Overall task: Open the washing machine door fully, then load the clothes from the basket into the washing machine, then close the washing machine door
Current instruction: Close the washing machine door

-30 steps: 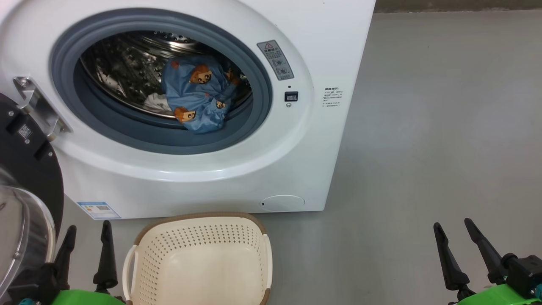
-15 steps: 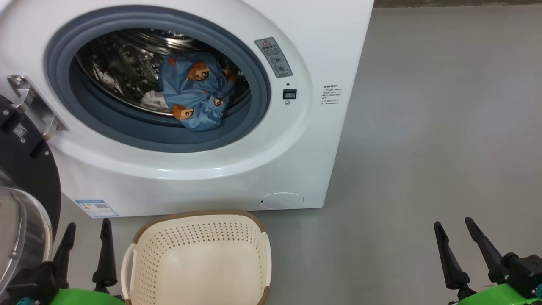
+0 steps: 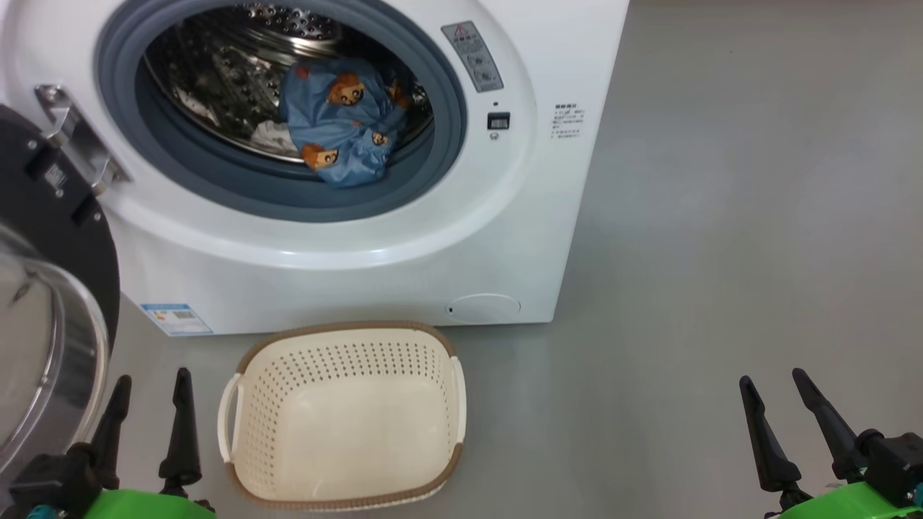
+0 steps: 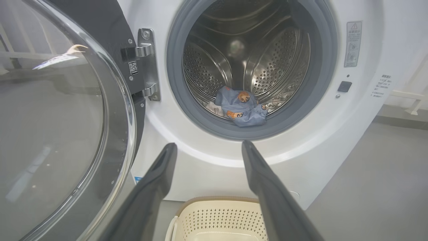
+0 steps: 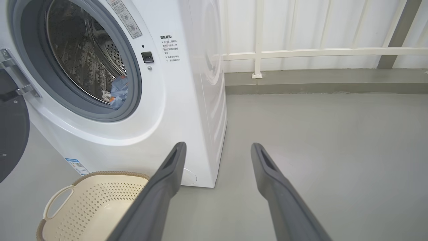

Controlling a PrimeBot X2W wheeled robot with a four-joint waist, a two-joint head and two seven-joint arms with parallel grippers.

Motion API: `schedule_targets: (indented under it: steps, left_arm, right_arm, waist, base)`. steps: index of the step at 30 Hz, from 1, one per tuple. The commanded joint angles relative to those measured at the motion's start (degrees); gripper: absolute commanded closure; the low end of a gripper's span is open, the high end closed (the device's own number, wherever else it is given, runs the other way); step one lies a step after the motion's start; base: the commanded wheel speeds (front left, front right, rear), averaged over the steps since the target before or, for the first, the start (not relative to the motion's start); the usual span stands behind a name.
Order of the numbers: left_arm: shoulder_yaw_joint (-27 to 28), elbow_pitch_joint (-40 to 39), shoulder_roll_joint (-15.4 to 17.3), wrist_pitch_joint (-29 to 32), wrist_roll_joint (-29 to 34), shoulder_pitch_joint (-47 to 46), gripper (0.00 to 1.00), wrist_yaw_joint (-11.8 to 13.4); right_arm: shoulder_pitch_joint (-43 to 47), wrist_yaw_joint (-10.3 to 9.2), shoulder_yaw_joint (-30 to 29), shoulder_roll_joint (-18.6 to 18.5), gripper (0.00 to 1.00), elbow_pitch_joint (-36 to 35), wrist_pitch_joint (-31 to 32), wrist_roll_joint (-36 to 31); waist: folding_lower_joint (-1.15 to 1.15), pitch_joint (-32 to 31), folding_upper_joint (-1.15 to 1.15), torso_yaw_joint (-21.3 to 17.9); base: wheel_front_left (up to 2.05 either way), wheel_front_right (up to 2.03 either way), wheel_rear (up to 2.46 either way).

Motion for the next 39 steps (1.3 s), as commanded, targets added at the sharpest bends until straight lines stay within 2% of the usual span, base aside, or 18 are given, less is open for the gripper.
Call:
schedule_targets:
  steps: [1,20,28,39]
  left_arm:
    - [1.67,-1.78,1.73,-0.32,-0.35,-0.53,0.0,-0.09]
    - [1.11,-1.24,1.58,-0.32,-0.33,-0.9,0.0,-0.09]
    - [1.8,-0.62,0.47,-0.32,-0.62,-0.48,0.0,-0.09]
    - [3.93,-0.84,-1.37,-0.32,-0.39,1.12,0.0,-0.09]
  right_arm:
    - [-0.82,0.08,0.89,-1.24,0.0,-1.46,-0.44,0.21]
    - [-1.24,0.08,1.12,-1.44,0.0,-1.5,-0.44,0.03]
    - [-1.49,0.08,1.78,-2.09,0.0,-1.6,-0.44,-0.12]
    - [-2.9,0.08,4.19,-3.32,0.0,-0.92,-0.44,-0.1]
  waist:
    - [0.0,0.09,0.0,0.06]
    - [0.0,0.2,0.0,1.07]
    - [0.0,0.25,0.0,4.94]
    - [0.0,-0.02,0.0,12.98]
  base:
    - [-1.21,1.21,0.0]
    - [-0.25,0.25,0.0]
    - [0.0,0.0,0.0]
    - [0.0,0.0,0.0]
